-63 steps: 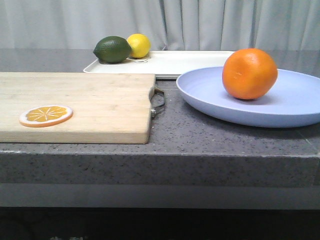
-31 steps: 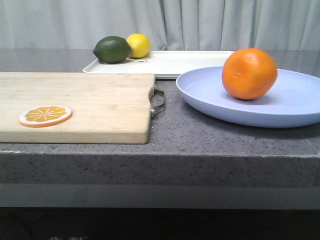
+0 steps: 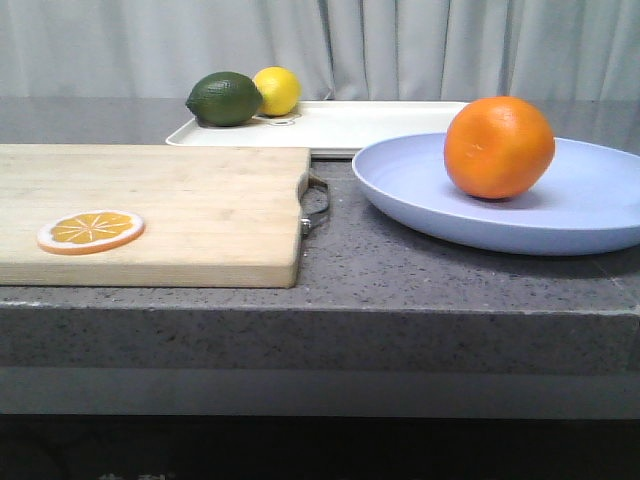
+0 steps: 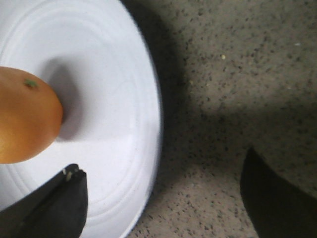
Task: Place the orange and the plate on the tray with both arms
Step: 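Move the right gripper to the rim of the blue plate, then grip the plate rim with the right gripper and lift the plate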
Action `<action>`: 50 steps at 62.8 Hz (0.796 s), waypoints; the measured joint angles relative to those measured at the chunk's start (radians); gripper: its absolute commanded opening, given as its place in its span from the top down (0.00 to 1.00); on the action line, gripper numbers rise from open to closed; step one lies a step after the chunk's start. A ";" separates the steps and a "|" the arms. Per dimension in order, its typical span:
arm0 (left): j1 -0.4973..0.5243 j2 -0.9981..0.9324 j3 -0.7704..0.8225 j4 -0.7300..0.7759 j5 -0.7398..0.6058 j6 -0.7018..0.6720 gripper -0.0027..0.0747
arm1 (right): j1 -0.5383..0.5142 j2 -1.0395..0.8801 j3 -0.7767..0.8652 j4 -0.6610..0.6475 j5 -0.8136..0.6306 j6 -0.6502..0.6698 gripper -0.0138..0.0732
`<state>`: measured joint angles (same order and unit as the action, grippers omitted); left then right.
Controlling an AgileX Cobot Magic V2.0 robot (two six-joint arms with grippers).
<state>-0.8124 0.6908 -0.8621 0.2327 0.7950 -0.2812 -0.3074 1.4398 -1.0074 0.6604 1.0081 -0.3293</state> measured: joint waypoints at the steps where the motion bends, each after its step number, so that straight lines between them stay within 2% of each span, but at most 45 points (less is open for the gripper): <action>1: 0.000 0.000 0.000 0.000 0.000 0.000 0.15 | 0.006 0.007 0.000 0.002 -0.002 -0.002 0.11; 10: 0.000 0.000 0.000 0.000 0.000 0.000 0.15 | 0.067 0.073 -0.003 0.024 -0.020 -0.011 0.12; 13: 0.000 0.000 0.000 0.000 0.000 0.000 0.15 | 0.073 0.082 -0.010 0.041 -0.027 -0.012 0.16; 17: 0.000 0.000 0.000 0.000 0.000 0.000 0.15 | 0.077 0.089 -0.012 0.054 -0.028 -0.014 0.23; 34: 0.000 0.000 0.000 0.000 0.000 0.000 0.15 | 0.079 0.103 -0.012 0.056 -0.048 -0.016 0.70; 41: 0.000 0.000 0.000 0.000 0.000 0.000 0.15 | 0.080 0.103 -0.012 0.056 -0.055 -0.016 0.82; 50: 0.000 0.000 0.000 0.000 0.000 0.000 0.15 | 0.080 0.103 -0.012 0.064 -0.059 -0.014 0.90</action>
<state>-0.8124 0.6908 -0.8621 0.2327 0.7950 -0.2812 -0.2277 1.5432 -1.0198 0.7249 0.9488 -0.3434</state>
